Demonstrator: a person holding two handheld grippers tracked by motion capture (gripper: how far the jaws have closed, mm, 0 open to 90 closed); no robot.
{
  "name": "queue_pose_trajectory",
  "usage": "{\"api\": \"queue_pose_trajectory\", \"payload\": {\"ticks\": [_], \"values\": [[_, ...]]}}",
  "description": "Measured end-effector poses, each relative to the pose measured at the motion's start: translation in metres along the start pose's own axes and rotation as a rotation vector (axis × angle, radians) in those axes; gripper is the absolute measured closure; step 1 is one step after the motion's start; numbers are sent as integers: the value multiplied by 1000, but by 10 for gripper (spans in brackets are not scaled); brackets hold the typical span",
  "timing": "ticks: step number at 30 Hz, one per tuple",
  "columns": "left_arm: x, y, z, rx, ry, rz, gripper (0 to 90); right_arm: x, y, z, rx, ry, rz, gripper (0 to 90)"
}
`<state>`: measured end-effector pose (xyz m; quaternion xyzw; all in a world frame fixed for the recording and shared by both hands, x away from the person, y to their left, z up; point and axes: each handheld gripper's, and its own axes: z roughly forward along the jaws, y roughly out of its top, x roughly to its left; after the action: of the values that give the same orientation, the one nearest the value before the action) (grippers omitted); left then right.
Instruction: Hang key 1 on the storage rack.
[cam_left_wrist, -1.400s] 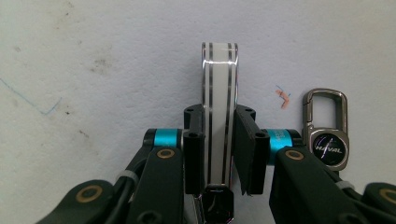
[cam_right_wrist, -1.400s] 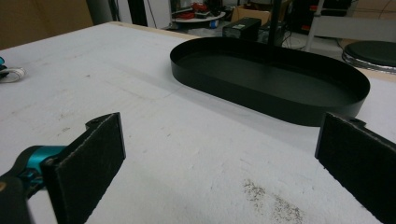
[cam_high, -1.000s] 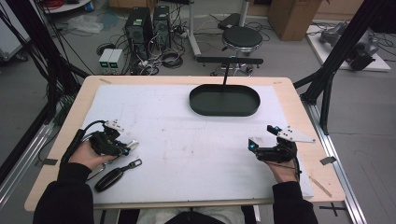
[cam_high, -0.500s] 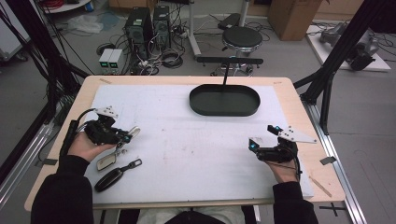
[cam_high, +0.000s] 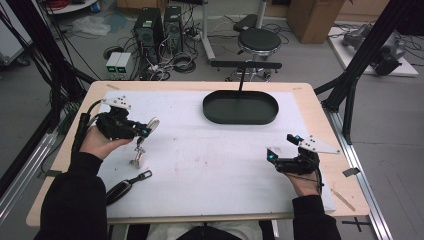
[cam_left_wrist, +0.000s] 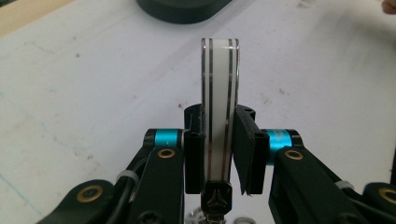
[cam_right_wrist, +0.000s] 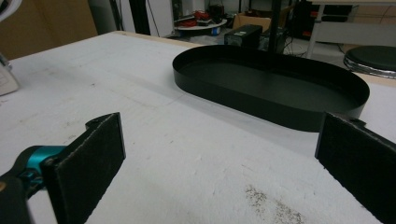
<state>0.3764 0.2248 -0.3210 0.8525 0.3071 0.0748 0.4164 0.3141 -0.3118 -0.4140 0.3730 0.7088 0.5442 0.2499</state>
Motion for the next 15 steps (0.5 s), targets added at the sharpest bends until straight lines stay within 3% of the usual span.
{"api": "queue_pose_trajectory", "payload": {"ticks": [9, 15], "values": [[-5, 38, -1, -73, -16, 41, 749, 0, 0, -1, -7, -6, 12, 8], [-6, 59, 3, -93, -34, 54, 749, 0, 0, -2, -12, -9, 9, 8]]}}
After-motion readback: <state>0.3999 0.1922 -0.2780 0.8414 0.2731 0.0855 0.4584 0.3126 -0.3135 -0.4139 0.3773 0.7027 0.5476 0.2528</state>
